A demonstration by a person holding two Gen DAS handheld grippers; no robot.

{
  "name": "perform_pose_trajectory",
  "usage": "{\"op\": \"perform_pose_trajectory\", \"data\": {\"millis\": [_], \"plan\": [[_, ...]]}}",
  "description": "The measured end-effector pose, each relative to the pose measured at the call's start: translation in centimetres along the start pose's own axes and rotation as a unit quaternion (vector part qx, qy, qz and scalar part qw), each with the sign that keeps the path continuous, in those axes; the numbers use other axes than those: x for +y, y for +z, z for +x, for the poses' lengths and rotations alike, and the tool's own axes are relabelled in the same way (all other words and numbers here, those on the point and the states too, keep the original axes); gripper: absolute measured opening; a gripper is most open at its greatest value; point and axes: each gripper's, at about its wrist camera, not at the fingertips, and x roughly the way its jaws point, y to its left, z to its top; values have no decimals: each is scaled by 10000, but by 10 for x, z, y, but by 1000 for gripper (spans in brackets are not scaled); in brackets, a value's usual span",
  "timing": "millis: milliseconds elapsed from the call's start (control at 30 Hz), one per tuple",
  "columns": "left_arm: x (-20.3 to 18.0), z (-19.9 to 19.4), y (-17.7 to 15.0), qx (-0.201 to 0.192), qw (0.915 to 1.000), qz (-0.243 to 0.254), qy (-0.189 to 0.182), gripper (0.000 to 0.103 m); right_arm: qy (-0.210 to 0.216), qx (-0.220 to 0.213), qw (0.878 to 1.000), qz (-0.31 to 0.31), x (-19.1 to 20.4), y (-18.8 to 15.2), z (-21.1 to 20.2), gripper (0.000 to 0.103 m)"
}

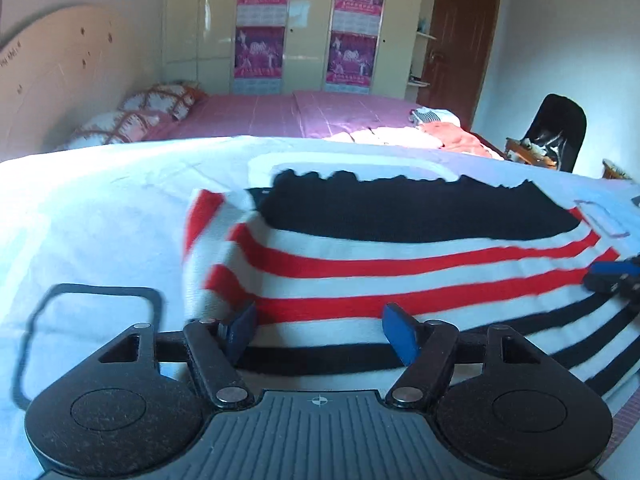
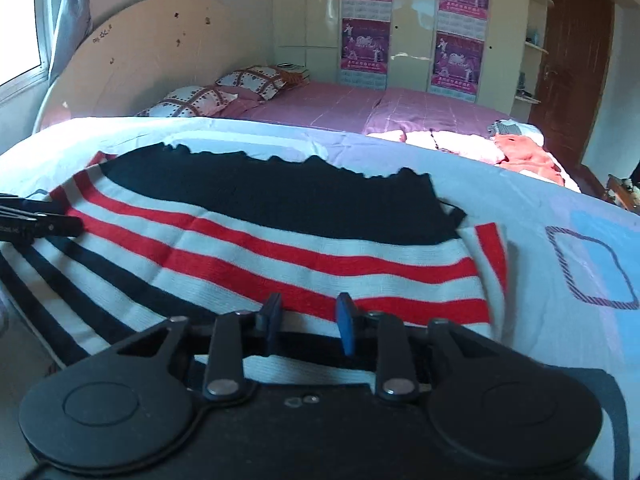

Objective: Fold small clothes

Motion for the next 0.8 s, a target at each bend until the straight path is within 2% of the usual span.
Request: {"op": "perform_pose_trajectory", "data": {"millis": [67, 100, 167, 200, 267, 367, 467, 500, 567, 633, 700, 800], "plan": [[11, -10, -7, -12, 10000, 28, 41, 68, -186, 17, 9994, 278, -25, -9, -10, 27], [13, -15, -9, -2, 9999, 70, 74, 63, -228, 71, 9988, 420, -35, -13, -14, 25], [3, -30, -7, -77, 9996, 113, 266, 63, -254, 83, 9982, 541, -40, -16, -27, 26], [-3, -37, -6, -194, 9996, 55, 182, 63, -281, 1, 9981, 541, -33, -15, -34, 28], [-23, -46, -9, -269, 9995, -4, -175, 63, 111, -241, 9986, 448, -6, -14, -46, 29], [-56, -45, -19, -137, 9987, 180, -455, 63, 568, -216, 9982, 2, 47, -13, -44, 27], [-68, -47, -30, -148, 9972, -266, -678, 63, 829, -205, 9960, -255, 88, -14, -38, 27], [-72, -47, -33, -155, 9975, -300, -620, 63, 891, -174, 9953, -327, 99, -15, -34, 27], [-77, -46, -43, -155, 9993, -26, -342, 63, 712, -82, 9958, -576, 113, -21, -26, 27], [-76, -51, -51, -178, 9993, 278, -153, 63, 660, -85, 9957, -643, 112, -29, -26, 26], [-63, -60, -57, -194, 9991, 383, -17, 63, 580, -84, 9965, -588, 98, -34, -35, 26], [-25, -71, -68, -164, 9999, -34, 23, 63, 287, -43, 9983, -501, 67, -45, -48, 25]]}}
